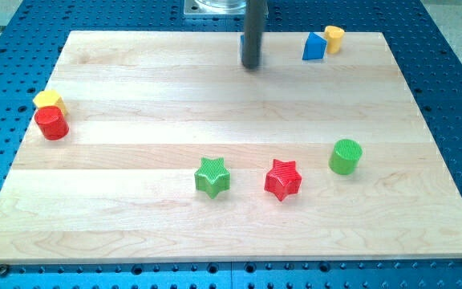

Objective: Push the cube into the triangle

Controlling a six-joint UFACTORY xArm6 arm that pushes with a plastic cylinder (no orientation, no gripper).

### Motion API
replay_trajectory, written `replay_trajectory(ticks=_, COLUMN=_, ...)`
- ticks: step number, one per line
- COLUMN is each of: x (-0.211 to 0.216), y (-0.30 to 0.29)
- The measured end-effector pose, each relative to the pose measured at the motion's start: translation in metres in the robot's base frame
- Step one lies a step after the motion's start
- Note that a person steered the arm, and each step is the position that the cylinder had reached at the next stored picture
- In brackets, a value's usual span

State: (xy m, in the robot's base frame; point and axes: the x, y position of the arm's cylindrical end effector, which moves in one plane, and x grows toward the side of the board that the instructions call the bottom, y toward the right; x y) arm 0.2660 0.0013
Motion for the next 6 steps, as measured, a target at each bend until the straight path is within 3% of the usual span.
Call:
replay_trajectory(ticks=1, x=-0.020, y=-0.094)
replay_trajectory(ticks=3, x=-0.007, y=0.057)
replay_trajectory(ticks=4, x=-0.010, y=0.045)
replay_trajectory(ticks=5, x=-0.048, y=0.038)
replay_trajectory(ticks=6, x=-0.036, y=0.083)
